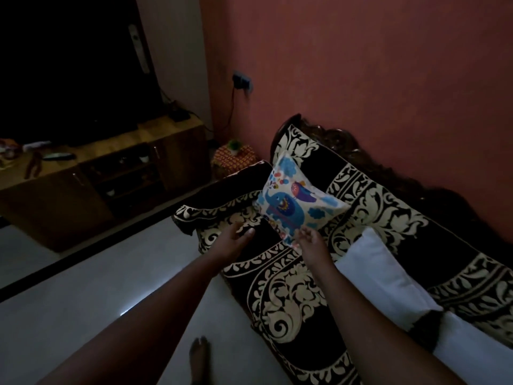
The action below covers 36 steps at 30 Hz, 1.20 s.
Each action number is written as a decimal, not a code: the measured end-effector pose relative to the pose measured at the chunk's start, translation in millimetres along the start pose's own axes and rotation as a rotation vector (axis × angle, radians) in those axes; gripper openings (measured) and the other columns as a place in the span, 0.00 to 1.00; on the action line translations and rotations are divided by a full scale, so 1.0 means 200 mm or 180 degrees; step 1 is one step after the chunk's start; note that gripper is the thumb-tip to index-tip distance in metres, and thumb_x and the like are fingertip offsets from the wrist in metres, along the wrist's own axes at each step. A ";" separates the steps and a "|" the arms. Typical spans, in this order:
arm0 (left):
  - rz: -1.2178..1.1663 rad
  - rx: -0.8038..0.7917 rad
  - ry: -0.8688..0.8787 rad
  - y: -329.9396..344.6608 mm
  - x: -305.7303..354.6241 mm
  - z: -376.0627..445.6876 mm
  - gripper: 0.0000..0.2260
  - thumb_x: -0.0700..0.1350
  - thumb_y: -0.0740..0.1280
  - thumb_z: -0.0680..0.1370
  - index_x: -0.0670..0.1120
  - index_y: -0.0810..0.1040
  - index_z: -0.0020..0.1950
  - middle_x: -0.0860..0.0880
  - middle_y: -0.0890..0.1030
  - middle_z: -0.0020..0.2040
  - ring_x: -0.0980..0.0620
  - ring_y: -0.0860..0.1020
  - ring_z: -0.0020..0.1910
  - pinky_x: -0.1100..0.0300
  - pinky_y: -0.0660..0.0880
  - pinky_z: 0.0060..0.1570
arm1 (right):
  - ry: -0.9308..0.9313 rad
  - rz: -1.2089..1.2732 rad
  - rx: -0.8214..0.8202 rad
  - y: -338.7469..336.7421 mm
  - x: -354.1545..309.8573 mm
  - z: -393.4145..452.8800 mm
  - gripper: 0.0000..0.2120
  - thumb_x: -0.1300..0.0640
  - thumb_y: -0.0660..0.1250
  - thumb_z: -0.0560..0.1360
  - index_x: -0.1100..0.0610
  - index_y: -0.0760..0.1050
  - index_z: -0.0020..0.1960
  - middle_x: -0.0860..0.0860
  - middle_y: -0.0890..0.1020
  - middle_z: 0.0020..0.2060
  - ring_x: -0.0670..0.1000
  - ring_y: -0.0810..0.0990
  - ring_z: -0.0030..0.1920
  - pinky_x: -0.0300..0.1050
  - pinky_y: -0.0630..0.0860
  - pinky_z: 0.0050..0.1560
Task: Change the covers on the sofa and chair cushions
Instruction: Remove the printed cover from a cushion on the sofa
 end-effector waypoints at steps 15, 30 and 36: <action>0.0180 -0.0506 -0.0073 -0.55 0.11 1.10 0.30 0.56 0.64 0.83 0.42 0.63 0.80 0.44 0.72 0.74 0.54 0.73 0.62 0.65 0.70 0.51 | 0.0396 -0.0100 0.0150 0.46 -0.27 0.76 0.22 0.49 0.64 0.83 0.52 0.65 0.74 0.53 0.70 0.73 0.51 0.73 0.65 0.60 0.72 0.69; 0.1084 -0.0700 -0.0383 -0.21 0.27 2.12 0.29 0.58 0.64 0.82 0.42 0.67 0.77 0.43 0.73 0.73 0.49 0.74 0.66 0.61 0.69 0.58 | 0.0433 -0.0603 0.0672 0.22 -0.05 1.88 0.24 0.49 0.70 0.79 0.52 0.69 0.72 0.52 0.74 0.69 0.54 0.74 0.68 0.58 0.73 0.68; 0.1088 -0.0801 -0.0606 -0.04 0.23 2.39 0.30 0.56 0.66 0.82 0.42 0.65 0.78 0.44 0.74 0.71 0.52 0.76 0.62 0.66 0.70 0.53 | 0.0376 -0.1462 0.1038 0.10 0.00 2.17 0.26 0.52 0.72 0.76 0.53 0.70 0.72 0.56 0.73 0.68 0.57 0.72 0.68 0.52 0.71 0.67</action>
Point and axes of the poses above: each hand's wrist, its own z-axis towards the middle knuckle, its own y-axis out of the palm, x = y × z, the point moved 4 cm from there along z, towards the middle knuckle
